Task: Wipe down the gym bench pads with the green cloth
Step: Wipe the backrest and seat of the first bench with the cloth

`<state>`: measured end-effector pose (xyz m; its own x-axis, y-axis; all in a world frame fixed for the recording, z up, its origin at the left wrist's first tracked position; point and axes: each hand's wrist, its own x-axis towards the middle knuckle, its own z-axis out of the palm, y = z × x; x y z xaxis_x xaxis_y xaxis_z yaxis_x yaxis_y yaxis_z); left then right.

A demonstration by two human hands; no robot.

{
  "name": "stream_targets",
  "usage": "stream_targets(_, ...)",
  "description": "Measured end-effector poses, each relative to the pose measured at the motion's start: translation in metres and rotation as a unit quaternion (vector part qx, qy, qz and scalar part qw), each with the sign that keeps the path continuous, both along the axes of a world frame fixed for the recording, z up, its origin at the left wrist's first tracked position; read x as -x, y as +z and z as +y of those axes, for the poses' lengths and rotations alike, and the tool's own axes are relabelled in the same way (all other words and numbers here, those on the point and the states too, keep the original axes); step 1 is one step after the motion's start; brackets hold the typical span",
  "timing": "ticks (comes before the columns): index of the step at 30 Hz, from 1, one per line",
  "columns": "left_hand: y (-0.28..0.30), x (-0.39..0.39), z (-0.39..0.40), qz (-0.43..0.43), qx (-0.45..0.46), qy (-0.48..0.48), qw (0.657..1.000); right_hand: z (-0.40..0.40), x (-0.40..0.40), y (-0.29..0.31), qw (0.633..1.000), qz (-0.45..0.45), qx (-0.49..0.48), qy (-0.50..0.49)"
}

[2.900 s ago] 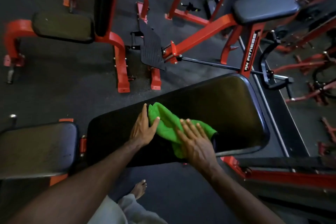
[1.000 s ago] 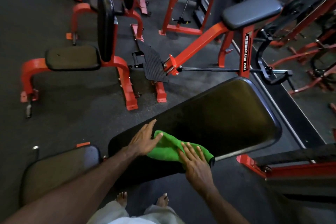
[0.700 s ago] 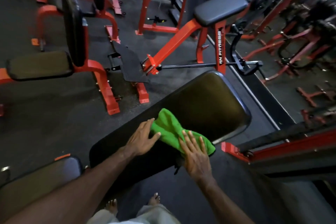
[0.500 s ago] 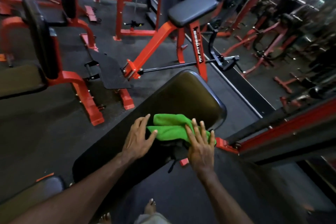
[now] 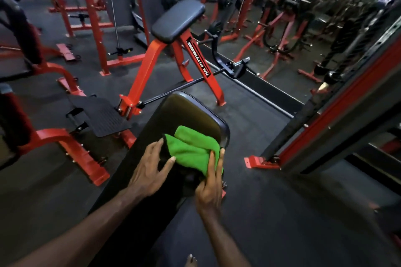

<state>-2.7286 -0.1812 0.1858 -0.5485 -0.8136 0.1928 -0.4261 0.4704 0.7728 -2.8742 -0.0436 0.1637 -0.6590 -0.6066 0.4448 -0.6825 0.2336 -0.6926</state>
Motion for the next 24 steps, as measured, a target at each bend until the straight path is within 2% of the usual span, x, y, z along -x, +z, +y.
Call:
stream_targets(3, 0.016, 0.012, -0.001, 0.028, 0.025, -0.015, 0.999, -0.017, 0.004, 0.025, 0.993, -0.056, 0.100, 0.002)
stream_targets(6, 0.029, 0.025, -0.004, 0.046, 0.041, -0.035, 0.997, -0.037, 0.029, 0.060, 0.984, -0.101, 0.147, -0.029)
stream_targets(8, 0.037, 0.033, -0.007, 0.054, 0.045, -0.037, 0.997, -0.054, 0.057, 0.085, 0.983, -0.099, 0.150, -0.036)
stream_targets(12, 0.045, 0.043, -0.016, 0.056, 0.056, -0.009, 0.997, -0.072, 0.095, 0.109, 0.995, -0.032, 0.084, 0.035)
stream_targets(14, 0.045, 0.043, -0.019, 0.053, 0.051, -0.001, 0.997, -0.072, 0.089, 0.103, 0.997, 0.000, 0.077, 0.032)
stream_targets(19, 0.042, 0.035, -0.025, 0.053, 0.049, -0.019, 0.997, -0.058, 0.053, 0.057, 0.991, 0.036, 0.096, -0.082)
stream_targets(24, 0.039, 0.029, -0.027, 0.032, 0.060, -0.053, 0.996, -0.040, 0.012, 0.013, 0.992, 0.007, 0.102, -0.077)
